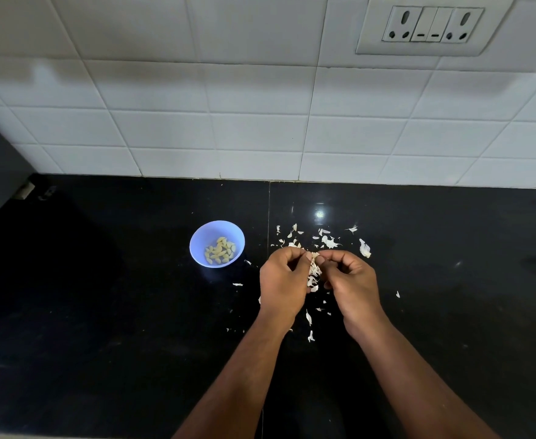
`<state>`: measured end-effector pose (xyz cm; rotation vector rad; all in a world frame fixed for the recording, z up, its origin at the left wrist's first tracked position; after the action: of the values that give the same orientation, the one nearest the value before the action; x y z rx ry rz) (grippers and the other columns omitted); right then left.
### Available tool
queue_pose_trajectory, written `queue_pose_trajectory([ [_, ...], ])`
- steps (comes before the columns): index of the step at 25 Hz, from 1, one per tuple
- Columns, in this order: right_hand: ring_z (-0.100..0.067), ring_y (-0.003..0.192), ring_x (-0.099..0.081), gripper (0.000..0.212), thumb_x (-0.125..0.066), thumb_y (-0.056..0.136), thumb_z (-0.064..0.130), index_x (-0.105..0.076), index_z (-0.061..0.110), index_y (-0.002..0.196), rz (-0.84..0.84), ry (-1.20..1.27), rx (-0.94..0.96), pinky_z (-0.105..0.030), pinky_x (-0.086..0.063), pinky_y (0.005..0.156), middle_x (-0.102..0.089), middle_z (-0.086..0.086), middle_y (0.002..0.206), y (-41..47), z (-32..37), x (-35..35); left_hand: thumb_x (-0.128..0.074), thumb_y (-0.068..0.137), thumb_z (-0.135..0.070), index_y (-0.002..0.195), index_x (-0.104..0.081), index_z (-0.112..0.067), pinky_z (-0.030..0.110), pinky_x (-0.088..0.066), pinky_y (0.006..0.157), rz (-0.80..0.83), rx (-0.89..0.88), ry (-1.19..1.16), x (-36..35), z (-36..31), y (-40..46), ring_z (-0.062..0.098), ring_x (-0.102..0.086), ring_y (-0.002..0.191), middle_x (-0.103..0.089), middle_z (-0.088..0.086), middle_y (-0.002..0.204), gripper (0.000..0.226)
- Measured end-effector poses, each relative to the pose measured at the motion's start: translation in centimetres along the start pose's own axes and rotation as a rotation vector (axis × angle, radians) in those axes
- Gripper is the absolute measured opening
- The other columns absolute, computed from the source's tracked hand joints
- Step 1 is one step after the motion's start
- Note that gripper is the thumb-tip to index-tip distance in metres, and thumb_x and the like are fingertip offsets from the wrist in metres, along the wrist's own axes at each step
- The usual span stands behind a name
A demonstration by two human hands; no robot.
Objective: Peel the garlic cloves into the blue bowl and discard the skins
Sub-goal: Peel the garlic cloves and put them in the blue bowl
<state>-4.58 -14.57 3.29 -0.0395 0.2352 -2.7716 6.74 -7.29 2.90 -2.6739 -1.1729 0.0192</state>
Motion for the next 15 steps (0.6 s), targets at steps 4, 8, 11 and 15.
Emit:
queue_pose_trajectory([
  [4, -0.009, 0.076, -0.069, 0.009, -0.076, 0.094, 0.012, -0.081, 0.018, 0.097, 0.004, -0.051, 0.012, -0.028, -0.054, 0.074, -0.078, -0.003, 0.086, 0.13, 0.06, -0.02, -0.068, 0.098, -0.027, 0.093, -0.073, -0.021, 0.04, -0.066, 0.062, 0.003, 0.005, 0.038, -0.07, -0.42, -0.11, 0.008, -0.066, 0.069, -0.071, -0.002, 0.081, 0.01],
  [8, -0.014, 0.091, -0.075, 0.009, -0.074, 0.094, 0.013, -0.08, 0.019, 0.097, 0.016, -0.118, 0.069, -0.032, -0.058, 0.084, -0.08, 0.003, 0.092, 0.06, 0.56, 0.03, -0.073, 0.098, -0.031, 0.104, -0.074, -0.02, 0.034, -0.062, 0.055, 0.042, 0.028, -0.045, -0.05, -0.41, -0.3, 0.01, -0.073, 0.079, -0.072, 0.0, 0.097, 0.012],
  [11, -0.012, 0.087, -0.072, 0.013, -0.075, 0.094, 0.013, -0.08, 0.023, 0.1, 0.026, -0.112, 0.068, -0.033, -0.058, 0.084, -0.077, 0.008, 0.089, 0.08, 0.4, -0.01, -0.072, 0.099, -0.021, 0.094, -0.074, -0.014, 0.028, -0.058, 0.053, 0.024, 0.038, -0.068, -0.12, -0.16, -0.07, 0.01, -0.07, 0.073, -0.074, 0.003, 0.088, 0.008],
  [15, -0.004, 0.094, -0.072, 0.022, -0.073, 0.096, 0.013, -0.079, 0.03, 0.109, 0.057, -0.12, 0.076, -0.029, -0.058, 0.088, -0.077, 0.012, 0.095, 0.16, -0.1, -0.42, -0.067, 0.102, -0.018, 0.095, -0.071, -0.012, 0.025, -0.055, 0.05, -0.049, 0.058, -0.113, -0.67, -0.02, 0.06, 0.015, -0.066, 0.065, -0.073, 0.007, 0.086, 0.01],
])
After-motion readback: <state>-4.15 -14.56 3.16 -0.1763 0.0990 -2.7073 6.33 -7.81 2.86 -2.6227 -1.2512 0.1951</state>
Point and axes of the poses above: each hand's wrist, its own y-axis towards the middle knuckle, its own x-axis out of the back of the hand, z = x × y, the point moved 3 cm from there along y, towards the middle knuckle
